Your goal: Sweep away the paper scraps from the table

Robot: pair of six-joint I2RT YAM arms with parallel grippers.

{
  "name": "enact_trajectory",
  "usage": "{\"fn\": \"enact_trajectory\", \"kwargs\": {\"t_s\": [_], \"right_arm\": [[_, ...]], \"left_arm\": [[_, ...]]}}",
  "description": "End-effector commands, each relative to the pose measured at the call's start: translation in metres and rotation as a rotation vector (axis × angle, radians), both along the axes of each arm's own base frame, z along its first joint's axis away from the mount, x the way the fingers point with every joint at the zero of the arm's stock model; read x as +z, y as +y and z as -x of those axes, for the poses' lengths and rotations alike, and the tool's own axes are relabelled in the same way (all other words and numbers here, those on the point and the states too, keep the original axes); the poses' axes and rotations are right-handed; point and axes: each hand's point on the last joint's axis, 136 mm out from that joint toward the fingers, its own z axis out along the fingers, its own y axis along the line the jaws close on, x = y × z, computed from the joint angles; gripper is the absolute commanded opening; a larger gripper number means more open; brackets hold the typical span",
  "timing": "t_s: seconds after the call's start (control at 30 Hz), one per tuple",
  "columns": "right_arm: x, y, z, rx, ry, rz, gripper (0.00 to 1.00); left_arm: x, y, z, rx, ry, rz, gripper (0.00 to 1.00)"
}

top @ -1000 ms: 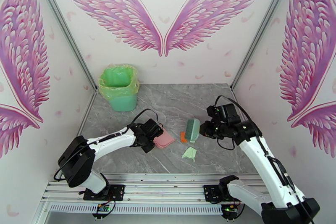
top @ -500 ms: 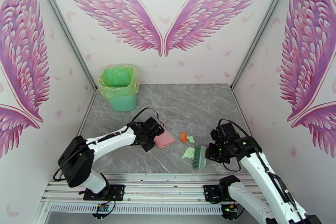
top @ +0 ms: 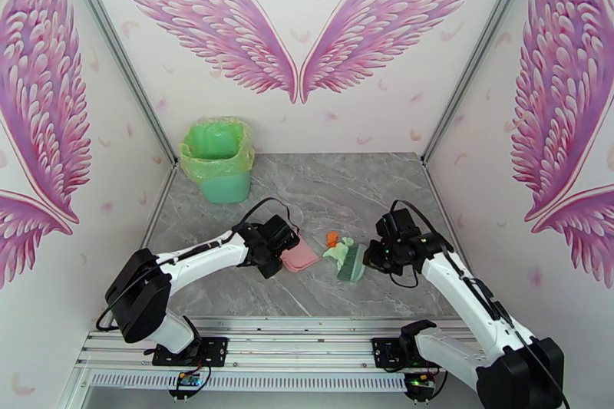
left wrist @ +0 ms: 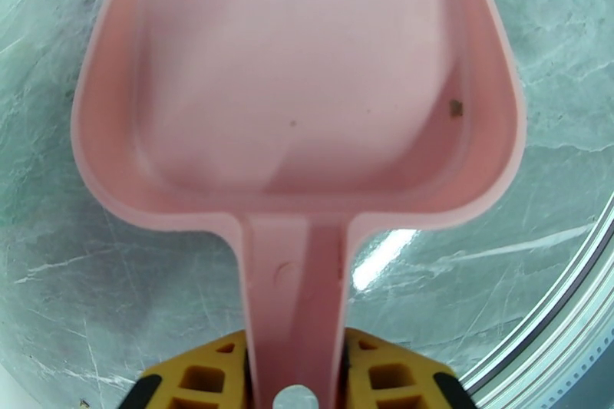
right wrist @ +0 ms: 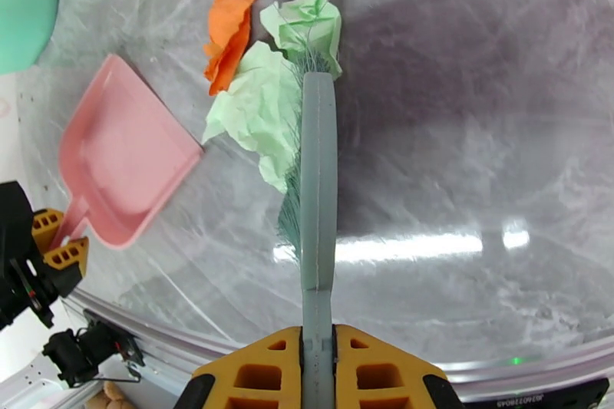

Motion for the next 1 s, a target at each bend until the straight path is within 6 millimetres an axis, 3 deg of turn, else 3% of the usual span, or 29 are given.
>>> {"fn": "enact_trajectory", "kwargs": {"t_s": [0.0, 0.17, 0.33, 0.53, 0.77, 0.97], "right_arm": [[0.024, 0.005, -0.032, -0.011, -0.113, -0.011, 0.00], [0.037, 0.008, -0.040, 0.010, -0.135, -0.011, 0.00], [0.052, 0.005, -0.027, 0.063, -0.137, 0.011, 0.00], [0.085, -0.021, -0.027, 0.102, -0.180, 0.189, 0.00], [0.086, -0.063, -0.061, 0.139, -0.058, 0.546, 0.00], [0.080, -0.053, -0.100, 0.200, -0.015, 0.667, 0.00]], "left_arm": [[0.019, -0.005, 0.000, -0.027, -0.025, 0.026, 0.05], [0.018, -0.007, 0.001, -0.040, -0.018, 0.026, 0.05], [0.017, -0.012, 0.001, -0.054, -0.009, 0.037, 0.05], [0.014, -0.020, -0.002, -0.076, -0.001, 0.037, 0.05], [0.010, -0.025, -0.010, -0.101, -0.010, 0.010, 0.05], [-0.001, -0.027, -0.016, -0.124, -0.016, -0.037, 0.04]]}}
